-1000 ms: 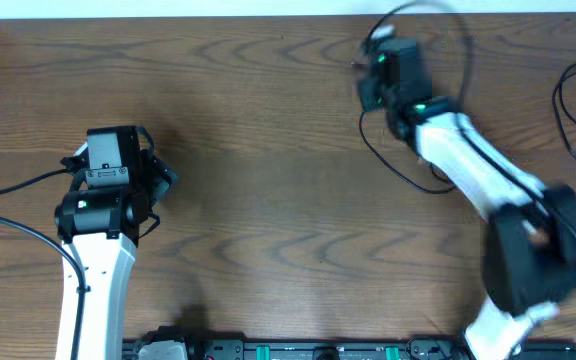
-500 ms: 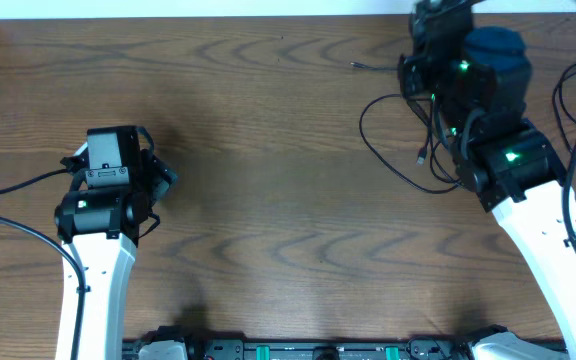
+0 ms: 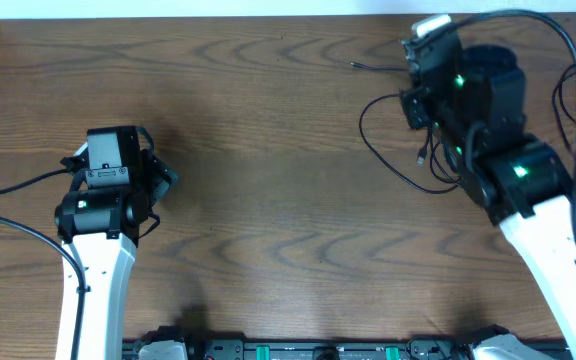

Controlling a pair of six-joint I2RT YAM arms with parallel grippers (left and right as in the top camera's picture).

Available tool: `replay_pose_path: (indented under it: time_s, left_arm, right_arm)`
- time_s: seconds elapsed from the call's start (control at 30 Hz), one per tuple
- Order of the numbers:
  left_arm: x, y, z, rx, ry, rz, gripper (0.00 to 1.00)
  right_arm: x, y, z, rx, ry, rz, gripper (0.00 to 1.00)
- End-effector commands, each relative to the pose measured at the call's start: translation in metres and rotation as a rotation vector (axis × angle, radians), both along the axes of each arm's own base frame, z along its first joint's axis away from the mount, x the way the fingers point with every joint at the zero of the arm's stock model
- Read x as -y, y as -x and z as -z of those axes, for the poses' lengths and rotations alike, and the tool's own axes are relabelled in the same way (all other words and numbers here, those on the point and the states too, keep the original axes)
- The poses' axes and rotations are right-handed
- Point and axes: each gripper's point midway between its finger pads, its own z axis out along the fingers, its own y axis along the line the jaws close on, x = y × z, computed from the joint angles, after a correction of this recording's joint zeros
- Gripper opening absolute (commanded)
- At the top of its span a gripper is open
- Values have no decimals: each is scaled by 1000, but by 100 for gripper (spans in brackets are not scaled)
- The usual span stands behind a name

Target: Untangle cables

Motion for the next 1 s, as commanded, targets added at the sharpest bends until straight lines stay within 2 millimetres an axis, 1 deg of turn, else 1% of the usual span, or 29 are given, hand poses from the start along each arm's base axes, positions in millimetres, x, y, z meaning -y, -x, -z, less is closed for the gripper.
replay_pose_path:
  time_s: [0.0,0.13,0.3,0.43,0.6,0.67,0.73,0.8,0.87,0.9,0.97]
  left_arm:
    - [-4,-2,-5,10,-8,-19,94]
    - [-4,-2,-5,10,-8,-19,94]
    - [-4,-2,-5,10,-8,-19,94]
    - [-4,-2,-5,10,-8,-19,94]
    - [-4,-2,-5,10,-8,-19,94]
    - [-4,-2,-5,10,-8,-19,94]
    - [-4,-2,-5,10,-8,-19,94]
    - [-4,-2,-5,10,-8,-19,94]
    - [-4,-2,-5,10,-8,-19,94]
    - [-4,-2,-5,10,-8,-19,94]
    - [-4,-2,-5,10,-8,-19,94]
  right_arm:
    - [6,23,-18,48,10,-19,11]
    - [13,42,-26,88,-1,-20,11]
    - [25,71,-29,148,-24,-17,13]
    - [39,91,-21,173,-44,-14,11]
    - [71,109,-9,201,-66,50,9]
    - [85,117,-2,200,-105,97,8]
    - [94,125,6,191,-143,129,6]
    - [97,133,12,195,-164,125,7]
    - [98,141,14,210,-179,107,9]
    - [97,145,12,225,-187,93,10]
    - [96,157,-2,288,-199,68,11]
